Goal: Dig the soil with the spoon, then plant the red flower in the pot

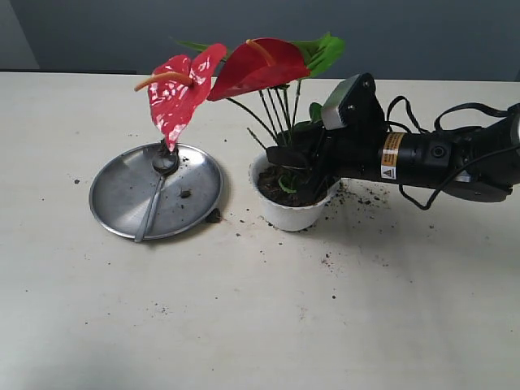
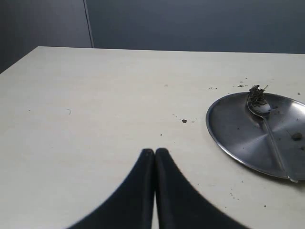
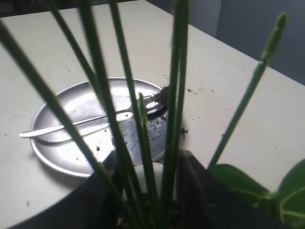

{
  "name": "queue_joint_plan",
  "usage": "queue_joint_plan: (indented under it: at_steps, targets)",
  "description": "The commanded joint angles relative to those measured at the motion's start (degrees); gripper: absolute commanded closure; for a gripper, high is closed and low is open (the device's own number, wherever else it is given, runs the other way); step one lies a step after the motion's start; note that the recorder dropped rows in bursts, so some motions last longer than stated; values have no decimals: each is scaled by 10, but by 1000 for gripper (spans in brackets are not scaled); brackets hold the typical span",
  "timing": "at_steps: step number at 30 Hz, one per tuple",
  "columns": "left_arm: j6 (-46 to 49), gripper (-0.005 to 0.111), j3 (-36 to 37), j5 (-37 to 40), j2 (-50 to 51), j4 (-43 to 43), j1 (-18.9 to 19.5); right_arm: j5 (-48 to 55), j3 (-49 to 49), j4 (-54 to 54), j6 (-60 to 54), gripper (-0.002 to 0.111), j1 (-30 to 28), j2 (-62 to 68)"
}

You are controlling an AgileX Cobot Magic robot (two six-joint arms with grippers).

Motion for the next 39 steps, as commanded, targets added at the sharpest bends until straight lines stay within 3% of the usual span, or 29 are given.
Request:
queue_joint_plan:
  at_steps: [1, 7, 13, 36, 39]
  targets:
    - [0, 106, 3, -5, -3, 0, -2, 40, 8, 0, -5, 70, -3, 12]
    - [0, 106, 3, -5, -3, 0, -2, 19, 8, 0, -5, 69, -3, 11]
    - [0, 106, 3, -5, -3, 0, -2, 10, 8, -8, -5, 51, -3, 11]
    - [0, 106, 3, -5, -3, 0, -2, 12, 8, 35, -5, 51, -3, -1]
    - [0, 106, 3, -5, -3, 0, -2, 13, 8, 37, -5, 44, -3, -1]
